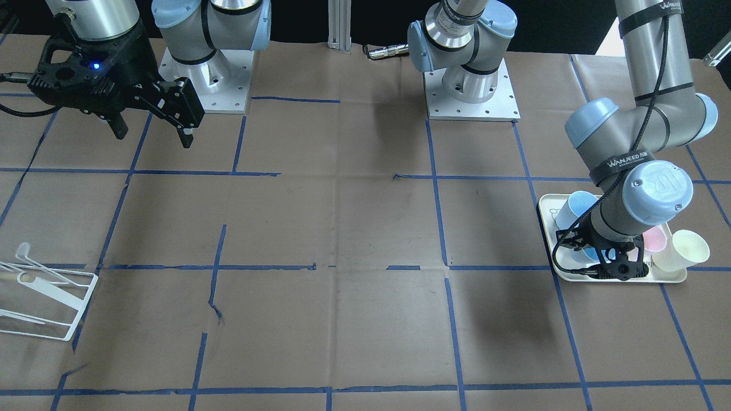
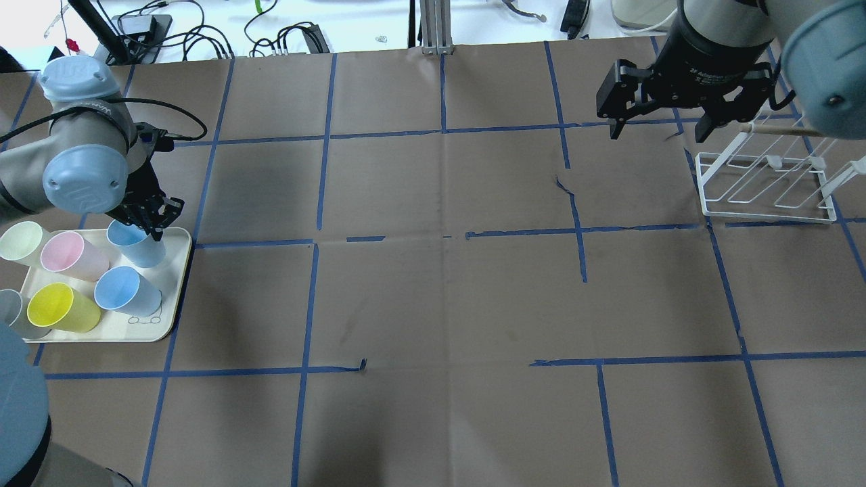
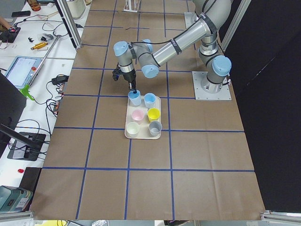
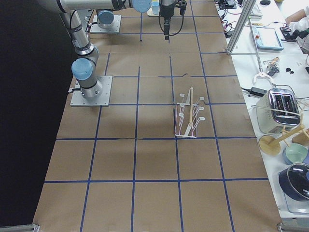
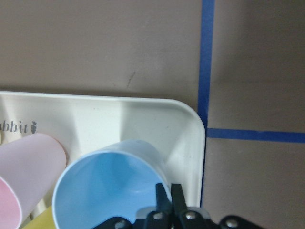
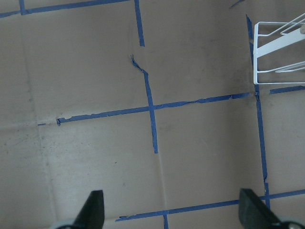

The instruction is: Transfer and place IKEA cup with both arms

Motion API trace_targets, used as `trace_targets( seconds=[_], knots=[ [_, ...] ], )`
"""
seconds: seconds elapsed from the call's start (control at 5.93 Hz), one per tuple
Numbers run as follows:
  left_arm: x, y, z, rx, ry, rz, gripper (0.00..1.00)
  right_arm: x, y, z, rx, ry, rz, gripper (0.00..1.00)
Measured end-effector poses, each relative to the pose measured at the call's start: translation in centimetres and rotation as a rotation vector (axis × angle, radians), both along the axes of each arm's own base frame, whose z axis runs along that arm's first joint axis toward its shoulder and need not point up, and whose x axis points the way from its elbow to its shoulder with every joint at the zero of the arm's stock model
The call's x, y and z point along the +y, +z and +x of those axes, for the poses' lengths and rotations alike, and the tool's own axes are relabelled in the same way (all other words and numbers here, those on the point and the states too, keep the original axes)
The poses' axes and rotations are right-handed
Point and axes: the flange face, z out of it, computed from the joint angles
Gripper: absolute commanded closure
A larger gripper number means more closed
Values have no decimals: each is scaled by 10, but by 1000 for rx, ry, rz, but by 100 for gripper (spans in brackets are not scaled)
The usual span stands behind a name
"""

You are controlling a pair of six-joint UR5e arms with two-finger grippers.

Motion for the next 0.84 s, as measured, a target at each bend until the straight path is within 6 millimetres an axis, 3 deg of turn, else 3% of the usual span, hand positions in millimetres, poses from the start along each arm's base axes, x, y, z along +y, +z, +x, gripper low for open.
trace_targets(
  seconds=[0.17,0.34,0.84],
  knots=[
    [-1,-5,2,0,2,5,76,0,0,0,0,0,0,0],
    [-2,-7,3,0,3,4,3,1,0,1,0,0,-1,0],
    [-7,3,4,0,-2,-19,2,2,2,1,2,-1,-10,0]
  ],
)
